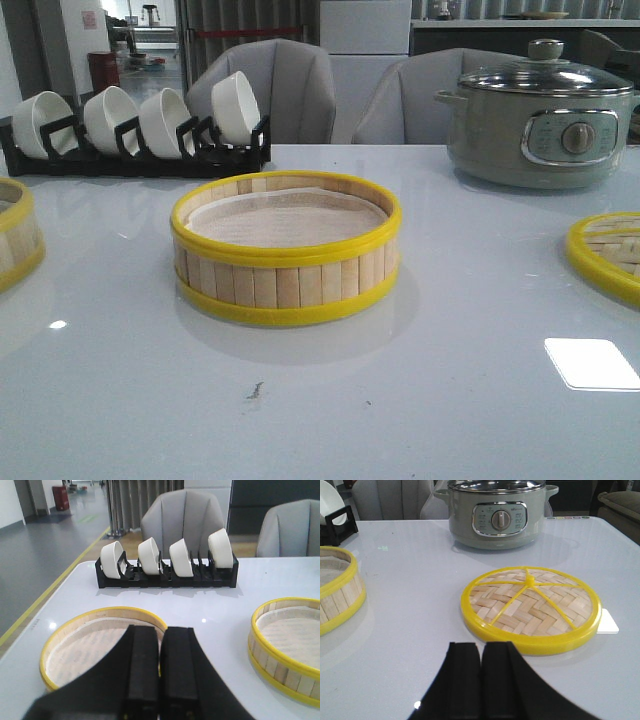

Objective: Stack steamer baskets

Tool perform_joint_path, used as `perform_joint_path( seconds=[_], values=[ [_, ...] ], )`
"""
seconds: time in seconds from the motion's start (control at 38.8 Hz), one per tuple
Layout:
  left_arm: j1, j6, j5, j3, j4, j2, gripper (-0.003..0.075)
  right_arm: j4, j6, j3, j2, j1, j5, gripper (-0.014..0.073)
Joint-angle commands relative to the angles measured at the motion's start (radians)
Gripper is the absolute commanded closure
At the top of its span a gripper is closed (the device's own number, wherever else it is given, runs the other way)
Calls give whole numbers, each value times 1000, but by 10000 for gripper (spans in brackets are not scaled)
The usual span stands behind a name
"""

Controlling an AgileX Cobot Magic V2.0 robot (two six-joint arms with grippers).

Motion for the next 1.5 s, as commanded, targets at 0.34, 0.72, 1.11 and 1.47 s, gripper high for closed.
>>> perform_joint_path(
  seconds=[0.34,0.72,1.11,1.47],
  values=[
    [-13,-6,473,-784,102,646,636,8,-5,-15,-20,-6,-84,527],
    [-13,50,435,-781,118,756,636,8,-5,-15,-20,-6,-84,527],
    [-13,50,403,-781,189,777,636,8,-5,-15,-20,-6,-84,527],
    [-13,50,393,-781,161,777,636,8,-5,-15,-20,-6,-84,527]
  ],
)
